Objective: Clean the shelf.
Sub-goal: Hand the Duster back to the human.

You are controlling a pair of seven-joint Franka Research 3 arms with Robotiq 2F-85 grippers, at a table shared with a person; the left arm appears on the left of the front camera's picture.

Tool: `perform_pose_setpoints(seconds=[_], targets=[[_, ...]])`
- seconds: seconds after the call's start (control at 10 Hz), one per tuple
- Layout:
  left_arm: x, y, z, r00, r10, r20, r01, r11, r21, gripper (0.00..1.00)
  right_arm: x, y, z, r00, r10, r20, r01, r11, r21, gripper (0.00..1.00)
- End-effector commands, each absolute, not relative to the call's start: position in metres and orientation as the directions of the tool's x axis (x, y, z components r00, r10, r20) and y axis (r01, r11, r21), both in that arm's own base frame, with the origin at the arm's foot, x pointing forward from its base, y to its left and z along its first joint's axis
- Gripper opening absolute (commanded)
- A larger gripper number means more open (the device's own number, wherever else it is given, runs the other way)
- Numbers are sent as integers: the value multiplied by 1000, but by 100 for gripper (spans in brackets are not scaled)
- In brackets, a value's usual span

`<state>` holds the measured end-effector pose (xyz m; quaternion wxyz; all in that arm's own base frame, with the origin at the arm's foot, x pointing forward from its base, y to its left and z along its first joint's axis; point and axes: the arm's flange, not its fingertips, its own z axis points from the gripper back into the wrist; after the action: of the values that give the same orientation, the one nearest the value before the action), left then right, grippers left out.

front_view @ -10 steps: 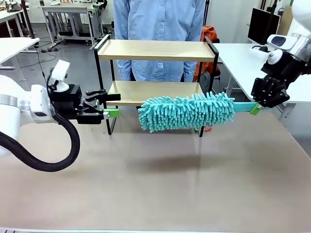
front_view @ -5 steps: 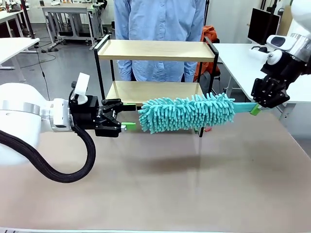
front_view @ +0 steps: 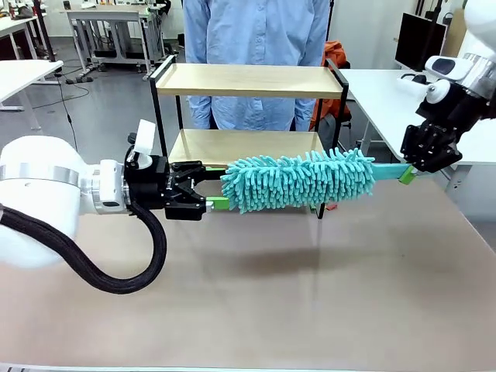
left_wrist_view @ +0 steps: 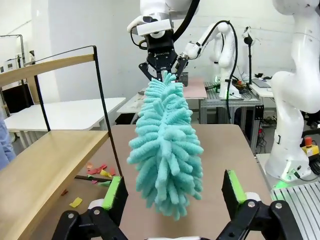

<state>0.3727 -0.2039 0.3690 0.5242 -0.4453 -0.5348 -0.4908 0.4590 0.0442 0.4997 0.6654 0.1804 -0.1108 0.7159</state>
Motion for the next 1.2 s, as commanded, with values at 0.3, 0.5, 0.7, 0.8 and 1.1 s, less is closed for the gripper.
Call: perform_pose_setpoints(seconds=[0.3,0.5,0.7,0.8,1.1], targets=[[381,-248,373,13,-26,1000,990,144,-9,100,458,43,503,-40,918,394,-993,-81,88,13],[383,-257,368,44,-17,999,991,128,-41,100,458,43,503,-40,918,394,-993,-81,88,13],[384,-263,365,57,-22,998,990,128,-54,100,458,43,503,-40,918,394,-993,-81,88,13],[386,-263,364,67,-23,998,988,138,-63,100,458,43,503,-40,918,394,-993,-81,88,13],[385,-260,366,104,-2,995,987,127,-102,0,458,43,503,-40,918,394,-993,-81,88,13]])
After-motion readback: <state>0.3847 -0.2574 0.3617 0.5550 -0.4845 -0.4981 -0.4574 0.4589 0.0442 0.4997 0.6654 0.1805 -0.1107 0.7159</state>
